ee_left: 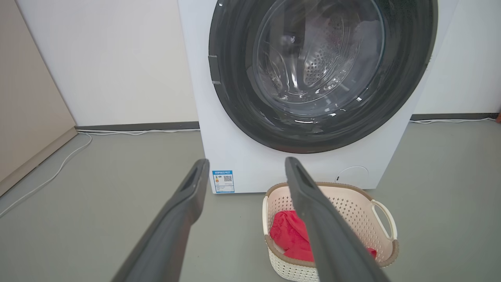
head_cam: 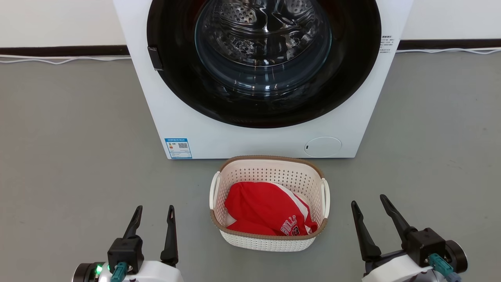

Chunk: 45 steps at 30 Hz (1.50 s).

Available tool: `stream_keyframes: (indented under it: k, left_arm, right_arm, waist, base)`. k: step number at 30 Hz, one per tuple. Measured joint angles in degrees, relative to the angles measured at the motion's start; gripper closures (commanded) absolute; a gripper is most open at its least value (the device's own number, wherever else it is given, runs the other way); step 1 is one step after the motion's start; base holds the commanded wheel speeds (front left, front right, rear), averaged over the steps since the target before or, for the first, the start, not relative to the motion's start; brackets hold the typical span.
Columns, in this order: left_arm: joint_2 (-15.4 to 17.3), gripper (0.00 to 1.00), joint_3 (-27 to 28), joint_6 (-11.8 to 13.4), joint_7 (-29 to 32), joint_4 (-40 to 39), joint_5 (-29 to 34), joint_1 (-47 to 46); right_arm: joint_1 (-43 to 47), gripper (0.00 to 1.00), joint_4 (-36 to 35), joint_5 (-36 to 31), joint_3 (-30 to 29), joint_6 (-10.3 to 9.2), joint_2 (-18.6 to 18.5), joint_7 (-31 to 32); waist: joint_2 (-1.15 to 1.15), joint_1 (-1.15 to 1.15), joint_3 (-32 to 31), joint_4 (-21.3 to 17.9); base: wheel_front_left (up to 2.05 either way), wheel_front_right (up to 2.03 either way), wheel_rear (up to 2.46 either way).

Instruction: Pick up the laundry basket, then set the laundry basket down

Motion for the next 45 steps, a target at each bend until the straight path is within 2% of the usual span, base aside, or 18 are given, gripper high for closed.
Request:
stream_keyframes:
  k: [24,32,45]
  left_arm:
    - [0.0,0.0,0.2,0.0,0.0,-0.2,-0.1,0.0]
    - [-0.1,0.0,1.5,-1.4,0.0,0.2,-0.4,-4.7]
    - [-0.2,0.0,3.1,-5.1,-0.3,10.6,-2.4,-20.2]
  right_arm:
    - [-0.1,0.0,0.3,1.3,-1.6,0.01,0.1,0.0]
    - [-6.4,0.0,1.0,4.2,-4.0,0.01,0.1,0.0]
    - [-21.4,0.0,12.3,5.7,-5.3,0.02,0.0,0.0]
  waist:
    - [0.0,-0.01,1.4,-0.2]
    - [0.0,-0.01,7.3,-0.4]
    - [0.0,-0.01,20.9,-0.7]
  base:
    - [0.0,0.0,0.0]
    - [0.0,0.0,0.0]
    - [0.0,0.0,0.0]
